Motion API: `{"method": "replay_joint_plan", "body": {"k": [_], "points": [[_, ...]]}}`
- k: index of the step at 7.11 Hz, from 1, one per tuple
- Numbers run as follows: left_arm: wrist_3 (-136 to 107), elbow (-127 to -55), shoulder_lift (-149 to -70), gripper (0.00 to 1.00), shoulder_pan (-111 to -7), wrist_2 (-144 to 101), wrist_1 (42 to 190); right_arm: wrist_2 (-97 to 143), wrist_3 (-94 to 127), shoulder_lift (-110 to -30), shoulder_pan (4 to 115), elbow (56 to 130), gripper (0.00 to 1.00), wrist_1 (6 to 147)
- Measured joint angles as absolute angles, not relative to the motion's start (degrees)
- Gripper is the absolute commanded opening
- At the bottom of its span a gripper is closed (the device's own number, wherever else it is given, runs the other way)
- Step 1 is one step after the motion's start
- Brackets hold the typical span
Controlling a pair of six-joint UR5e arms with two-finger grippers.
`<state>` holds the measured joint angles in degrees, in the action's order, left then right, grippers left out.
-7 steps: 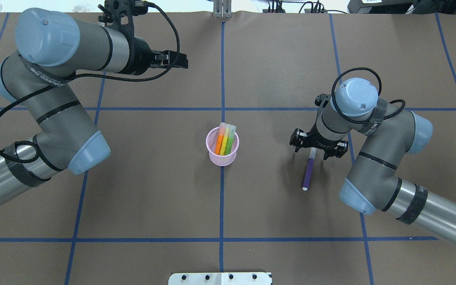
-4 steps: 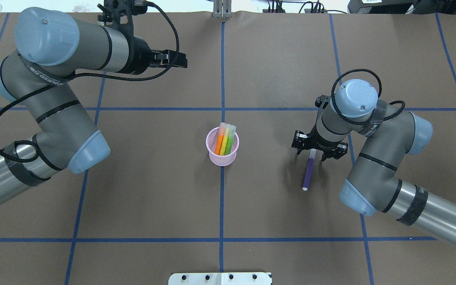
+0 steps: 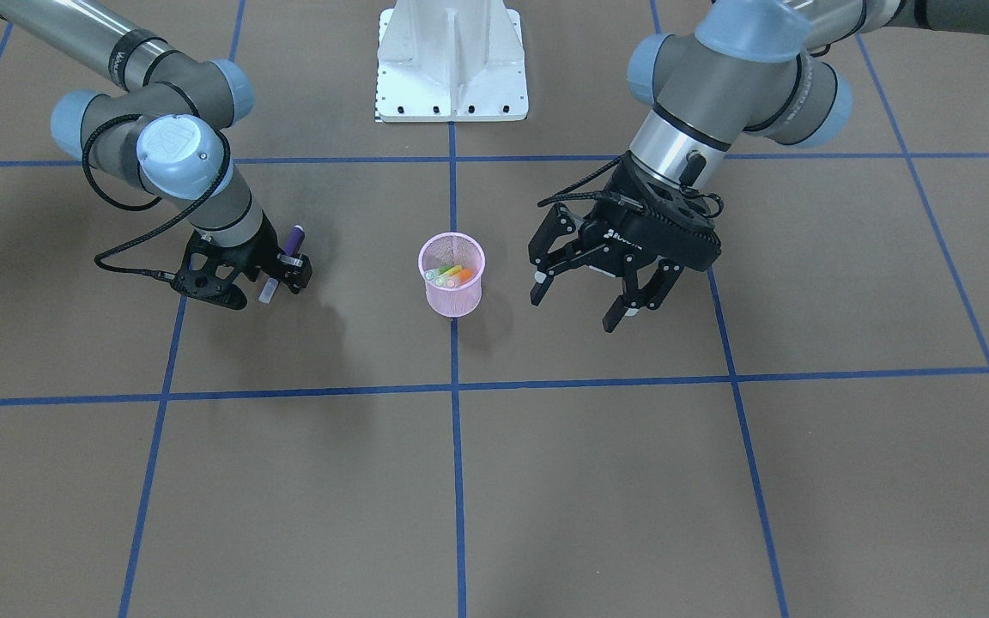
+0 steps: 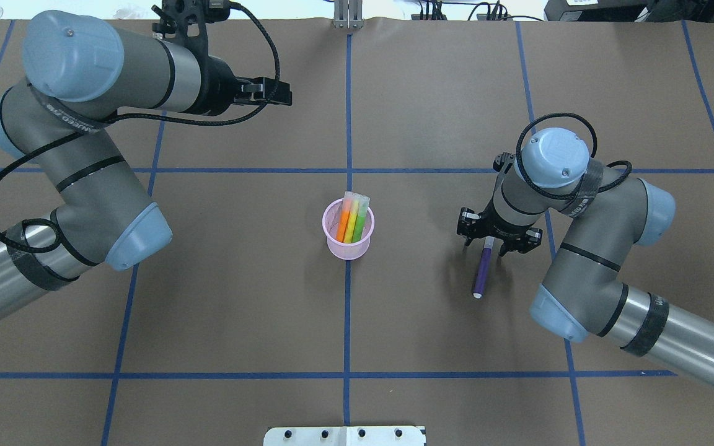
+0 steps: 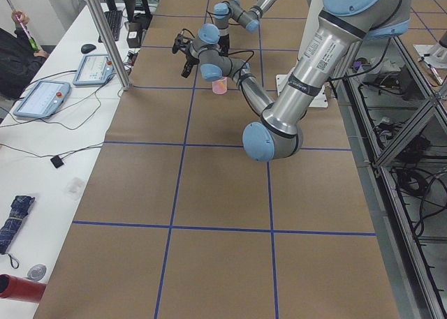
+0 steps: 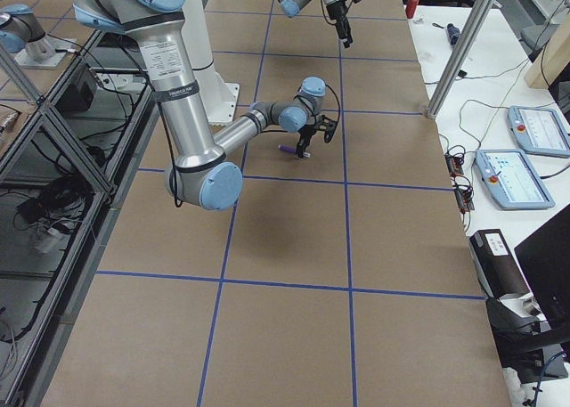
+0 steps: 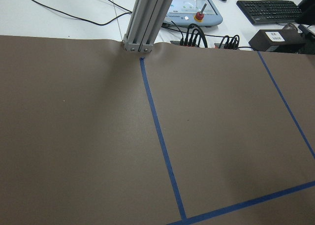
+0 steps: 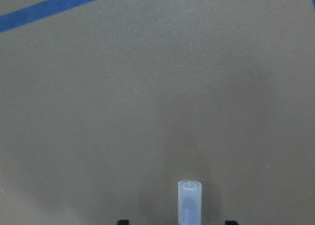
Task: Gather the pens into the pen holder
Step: 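Lower the right gripper onto the purple marker and close on it, then lift the purple marker upright with the right gripper toward the cup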
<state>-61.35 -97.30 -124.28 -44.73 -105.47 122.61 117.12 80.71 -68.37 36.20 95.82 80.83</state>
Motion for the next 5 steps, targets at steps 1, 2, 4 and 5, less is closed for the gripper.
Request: {"method": "replay_joint_plan", "body": {"k": [1,2,4,5], "points": [[-61.3,-97.3,-124.3,0.93,-44.7,-105.5,122.6,117.1,80.8,-68.6,36.0,95.8,0.70,80.8],[-61.3,-97.3,-124.3,0.92,-44.7,-105.5,122.6,117.1,80.8,-68.7,35.9,95.8,0.65,80.9],[-61.3,-97.3,-124.3,0.91,-44.7,-105.5,122.6,117.1,80.9,-68.8,35.9,95.8,0.42,80.9],[-61.3,-97.3,-124.3,0.91,-44.7,-105.5,122.6,117.1,80.9,-68.8,35.9,95.9,0.29,80.9]]}}
